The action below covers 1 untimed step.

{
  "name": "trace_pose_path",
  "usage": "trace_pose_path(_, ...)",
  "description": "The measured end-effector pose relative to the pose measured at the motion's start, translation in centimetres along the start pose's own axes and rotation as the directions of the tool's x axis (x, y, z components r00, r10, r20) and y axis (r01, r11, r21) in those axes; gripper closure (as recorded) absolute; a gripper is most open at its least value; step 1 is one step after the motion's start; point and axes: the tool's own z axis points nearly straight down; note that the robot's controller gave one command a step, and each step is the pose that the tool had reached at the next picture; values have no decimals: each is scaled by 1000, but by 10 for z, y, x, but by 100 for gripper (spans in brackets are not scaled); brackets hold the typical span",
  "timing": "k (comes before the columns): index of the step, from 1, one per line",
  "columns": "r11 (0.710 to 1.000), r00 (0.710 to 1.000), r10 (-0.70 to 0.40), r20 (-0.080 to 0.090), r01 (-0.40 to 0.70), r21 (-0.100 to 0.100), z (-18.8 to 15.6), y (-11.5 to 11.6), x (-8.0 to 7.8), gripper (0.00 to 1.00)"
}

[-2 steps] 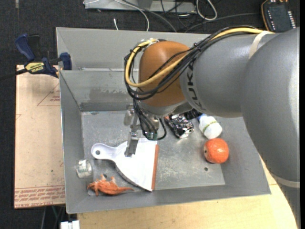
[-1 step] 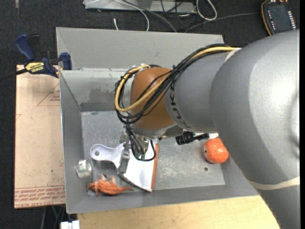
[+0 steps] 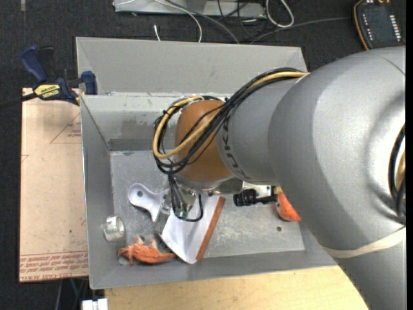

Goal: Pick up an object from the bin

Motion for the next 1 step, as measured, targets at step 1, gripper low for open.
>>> trace_pose_path(1, 984, 984, 175, 19, -175, -20, -11, -4, 16, 100)
